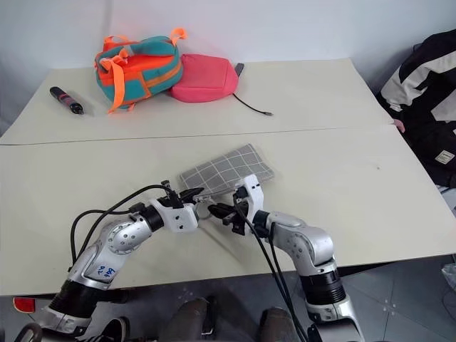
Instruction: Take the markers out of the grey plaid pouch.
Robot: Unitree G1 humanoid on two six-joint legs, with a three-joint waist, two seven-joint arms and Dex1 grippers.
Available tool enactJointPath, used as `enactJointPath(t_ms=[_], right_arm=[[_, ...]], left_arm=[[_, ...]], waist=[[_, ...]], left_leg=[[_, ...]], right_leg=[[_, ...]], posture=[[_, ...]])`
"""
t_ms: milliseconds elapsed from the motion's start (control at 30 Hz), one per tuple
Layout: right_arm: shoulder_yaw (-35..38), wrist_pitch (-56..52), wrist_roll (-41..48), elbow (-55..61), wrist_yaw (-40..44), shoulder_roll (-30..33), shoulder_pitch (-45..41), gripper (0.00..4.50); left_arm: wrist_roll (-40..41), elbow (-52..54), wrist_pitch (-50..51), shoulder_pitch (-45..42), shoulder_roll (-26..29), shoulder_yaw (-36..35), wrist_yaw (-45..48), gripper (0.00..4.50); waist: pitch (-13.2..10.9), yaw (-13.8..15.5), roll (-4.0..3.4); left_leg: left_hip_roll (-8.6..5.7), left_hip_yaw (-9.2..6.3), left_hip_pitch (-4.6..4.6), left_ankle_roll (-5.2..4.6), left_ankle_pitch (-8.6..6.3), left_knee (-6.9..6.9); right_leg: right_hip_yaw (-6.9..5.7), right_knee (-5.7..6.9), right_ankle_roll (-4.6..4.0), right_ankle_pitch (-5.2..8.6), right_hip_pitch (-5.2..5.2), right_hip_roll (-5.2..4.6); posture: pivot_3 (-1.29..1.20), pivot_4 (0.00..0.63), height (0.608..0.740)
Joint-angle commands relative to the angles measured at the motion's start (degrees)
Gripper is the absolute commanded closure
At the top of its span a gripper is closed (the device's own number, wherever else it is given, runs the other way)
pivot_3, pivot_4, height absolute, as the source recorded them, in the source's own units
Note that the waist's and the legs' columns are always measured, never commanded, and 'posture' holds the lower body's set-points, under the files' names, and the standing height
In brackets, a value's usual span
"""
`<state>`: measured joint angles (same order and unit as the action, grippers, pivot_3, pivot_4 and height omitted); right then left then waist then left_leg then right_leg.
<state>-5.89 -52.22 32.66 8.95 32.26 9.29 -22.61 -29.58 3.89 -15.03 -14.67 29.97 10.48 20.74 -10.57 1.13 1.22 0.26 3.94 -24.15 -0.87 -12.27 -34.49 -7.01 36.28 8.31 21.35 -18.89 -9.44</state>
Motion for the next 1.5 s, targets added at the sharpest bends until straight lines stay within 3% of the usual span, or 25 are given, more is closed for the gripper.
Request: enactJointPath(t_ms=[33,433,800,1067,1167,1267,1400,1500], right_arm=[[0.87,1.61,0.26,0.98,2.0,2.36,-0.05,4.47],[2.67,12.48,-7.53,-7.4,5.29,13.9,-3.16,4.47],[3.88,24.42,-16.08,-20.26,9.79,23.24,-7.05,4.47],[3.9,29.34,-18.59,-26.1,10.89,25.0,-8.16,4.47],[4.61,28.36,-15.07,-21.77,13.23,23.43,-7.71,4.47],[4.78,23.48,-10.64,-16.31,17.78,24.08,-6.36,3.91],[4.17,24.01,-11.53,-10.73,20.96,27.08,-5.7,2.55],[6.43,23.25,-10.58,-9.98,21.68,28.82,-7.98,2.55]], left_arm=[[-0.1,0.86,0.0,1.43,0.34,0.71,0.1,4.5],[3.79,0.99,-3.15,3.78,6.6,-3.53,0.95,4.5],[4.65,1.14,-3.44,5.19,7.76,-4.38,0.43,4.5],[6.89,1.17,-3.66,5.59,8.02,-5.6,0.71,4.5],[9.75,1.23,-2.43,5.11,6.94,-5.83,1.66,4.5],[12.68,1.78,-0.72,4.64,5.88,-5.63,3.22,4.5],[14.45,2.13,0.82,4.08,5.16,-5.97,4.19,4.5],[15.93,2.5,1.97,3.42,4.82,-6.27,5.32,4.5]], waist=[[0.0,-0.01,0.0],[-0.01,-1.24,-0.01],[-0.01,-1.25,-0.02],[-0.01,-1.21,-0.02],[-0.02,-1.16,-0.02],[-0.03,-1.17,-0.05],[-0.06,-1.16,-0.09],[-0.06,-1.12,-0.09]], left_leg=[[0.0,0.0,0.0,0.0,0.0,0.01],[0.11,0.08,0.02,0.06,0.03,0.2],[0.11,0.12,0.02,0.04,0.05,0.17],[0.11,0.08,0.05,0.04,0.05,0.1],[0.11,0.01,0.04,0.04,0.05,0.04],[0.11,-0.02,0.01,0.04,0.04,0.05],[0.1,-0.03,0.01,0.03,0.04,0.02],[0.1,-0.05,0.01,0.01,0.03,-0.03]], right_leg=[[0.0,-0.01,0.0,0.0,0.0,0.0],[-0.04,-0.27,0.0,0.0,0.02,0.08],[-0.03,-0.29,0.0,0.0,0.06,0.07],[-0.1,-0.32,0.01,-0.01,0.18,0.06],[-0.16,-0.32,0.01,-0.01,0.22,0.06],[-0.18,-0.32,0.01,-0.01,0.21,0.06],[-0.21,-0.33,0.01,-0.01,0.23,0.06],[-0.23,-0.34,0.01,-0.01,0.27,0.06]], posture=[[0.0,0.15,0.74],[0.0,0.15,0.74],[0.0,0.15,0.74],[0.0,0.15,0.74],[0.0,0.15,0.74],[0.0,0.15,0.74],[0.0,0.15,0.74],[0.0,0.15,0.74]])
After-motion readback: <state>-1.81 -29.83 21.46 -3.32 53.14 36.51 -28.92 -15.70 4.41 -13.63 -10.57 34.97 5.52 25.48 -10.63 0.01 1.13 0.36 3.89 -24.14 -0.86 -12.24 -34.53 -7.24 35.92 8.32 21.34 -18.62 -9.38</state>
